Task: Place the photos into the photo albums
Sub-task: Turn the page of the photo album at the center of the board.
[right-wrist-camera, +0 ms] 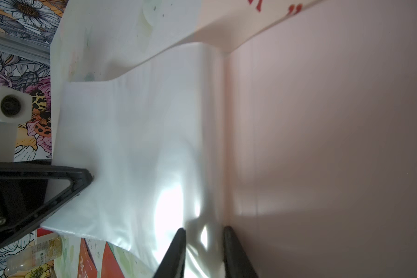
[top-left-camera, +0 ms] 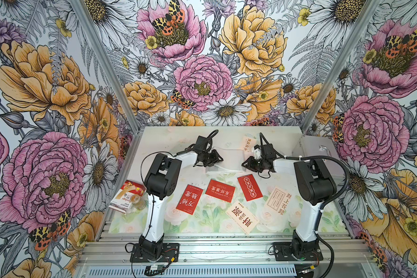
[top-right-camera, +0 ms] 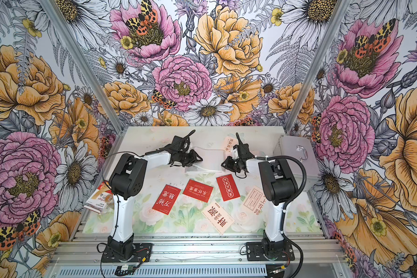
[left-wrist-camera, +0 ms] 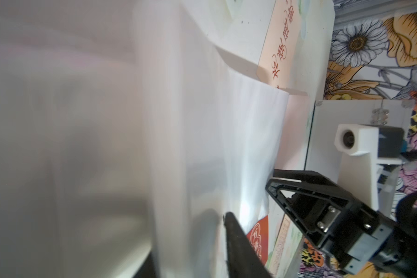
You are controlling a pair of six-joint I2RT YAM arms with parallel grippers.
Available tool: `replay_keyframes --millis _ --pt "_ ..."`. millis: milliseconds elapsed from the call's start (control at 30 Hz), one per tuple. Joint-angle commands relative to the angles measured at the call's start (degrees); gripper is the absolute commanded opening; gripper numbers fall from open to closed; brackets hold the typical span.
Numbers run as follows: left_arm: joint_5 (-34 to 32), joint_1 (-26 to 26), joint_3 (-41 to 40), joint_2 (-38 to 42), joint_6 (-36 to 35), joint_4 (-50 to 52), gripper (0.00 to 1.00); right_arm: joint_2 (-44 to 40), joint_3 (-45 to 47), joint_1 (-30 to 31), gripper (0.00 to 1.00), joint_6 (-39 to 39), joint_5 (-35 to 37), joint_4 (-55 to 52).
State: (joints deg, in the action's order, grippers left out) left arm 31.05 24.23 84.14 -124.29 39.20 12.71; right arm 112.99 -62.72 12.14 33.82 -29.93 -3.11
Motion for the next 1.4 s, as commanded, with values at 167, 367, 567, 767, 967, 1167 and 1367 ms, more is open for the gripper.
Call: replay_keyframes --millis 167,367,567,767,967,1167,1367 --pt "1.53 -1.25 -3.19 3.85 0.67 -4.10 0.00 -0.55 1.82 1.27 0.29 0.37 0.14 -5.10" --pt "-0.16 -3.76 -6.61 10.11 -2.70 0.06 0.00 -6.74 3.03 0.41 0.30 -0.70 1.07 -7.53" --pt "-1.45 -5.42 -8.87 16.90 -5.21 3.77 0.00 -9.13 3.42 -2.88 0.30 -2.85 4.06 -9.96" --pt "0.52 -4.95 -5.30 16.62 -6.59 7.28 0.00 -4.83 2.01 -4.51 0.30 -4.49 6.30 -11.40" --pt "0.02 -3.09 0.09 15.78 -6.29 9.81 0.00 -2.34 3.54 -4.17 0.31 -5.04 6.50 -11.21" --pt "0.36 1.92 11.01 9.38 -4.82 11.51 0.03 -2.33 4.00 -4.24 0.31 -5.09 5.92 -10.93" --pt "0.35 7.25 21.27 0.96 -2.33 11.66 0.17 -3.39 4.73 -4.23 0.31 -4.82 6.03 -10.94"
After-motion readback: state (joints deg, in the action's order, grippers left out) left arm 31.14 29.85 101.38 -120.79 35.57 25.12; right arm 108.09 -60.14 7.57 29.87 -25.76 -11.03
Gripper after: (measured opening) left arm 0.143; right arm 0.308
